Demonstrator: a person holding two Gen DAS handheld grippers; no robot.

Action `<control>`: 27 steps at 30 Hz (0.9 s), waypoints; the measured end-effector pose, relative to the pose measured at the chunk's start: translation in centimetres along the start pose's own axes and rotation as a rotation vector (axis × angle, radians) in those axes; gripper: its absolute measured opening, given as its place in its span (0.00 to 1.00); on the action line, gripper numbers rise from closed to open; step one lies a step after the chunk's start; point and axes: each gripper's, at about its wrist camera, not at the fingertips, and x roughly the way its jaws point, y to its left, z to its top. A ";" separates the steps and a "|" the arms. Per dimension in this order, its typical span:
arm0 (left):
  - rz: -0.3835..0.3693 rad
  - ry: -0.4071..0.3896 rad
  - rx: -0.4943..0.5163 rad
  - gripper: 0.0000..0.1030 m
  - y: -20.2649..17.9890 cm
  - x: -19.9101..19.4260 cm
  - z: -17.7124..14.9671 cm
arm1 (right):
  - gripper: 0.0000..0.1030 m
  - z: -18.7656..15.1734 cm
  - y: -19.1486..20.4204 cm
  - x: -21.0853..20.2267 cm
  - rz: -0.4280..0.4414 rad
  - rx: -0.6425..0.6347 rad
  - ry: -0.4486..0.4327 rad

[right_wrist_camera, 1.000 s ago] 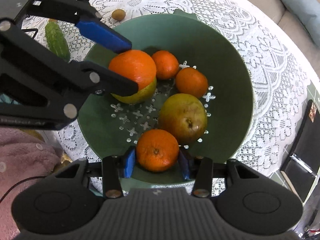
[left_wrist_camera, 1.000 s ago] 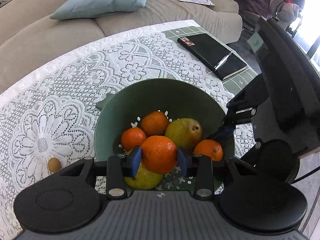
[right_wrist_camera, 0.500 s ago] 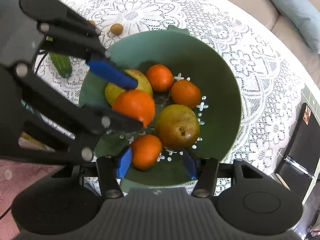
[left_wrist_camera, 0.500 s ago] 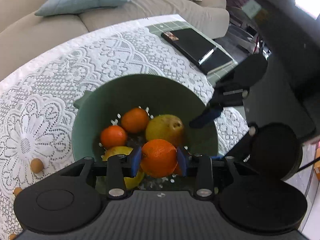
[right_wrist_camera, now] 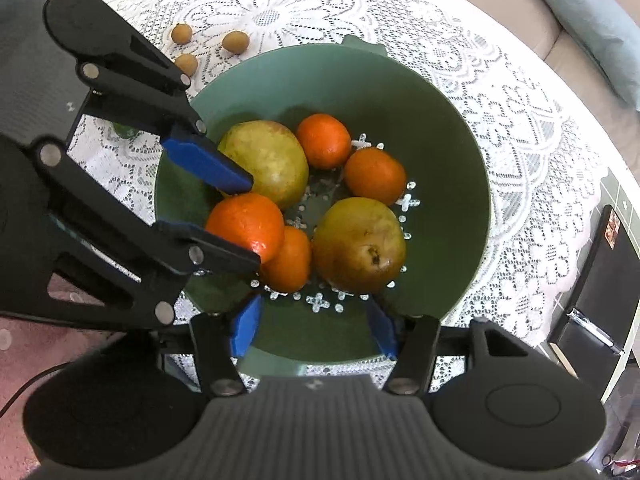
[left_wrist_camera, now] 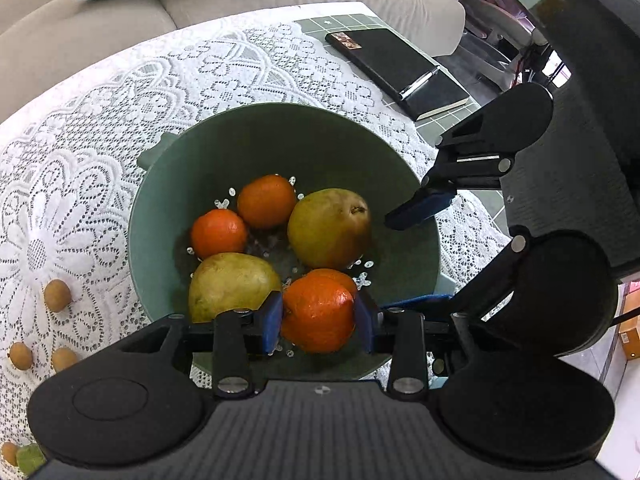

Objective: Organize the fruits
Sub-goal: 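Lower both mandarins into the green colander and open both grippers, then move both grippers back over the small brown round fruits on the table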

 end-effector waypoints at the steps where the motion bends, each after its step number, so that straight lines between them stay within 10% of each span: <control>1: 0.003 0.001 0.001 0.42 0.0 0.0 -0.1 | 0.56 0.0 0.1 0.0 0.000 -0.001 0.000; 27: 0.078 -0.151 -0.069 0.47 2.2 -6.5 -3.0 | 0.59 2.3 2.5 -3.6 -0.060 0.026 -0.140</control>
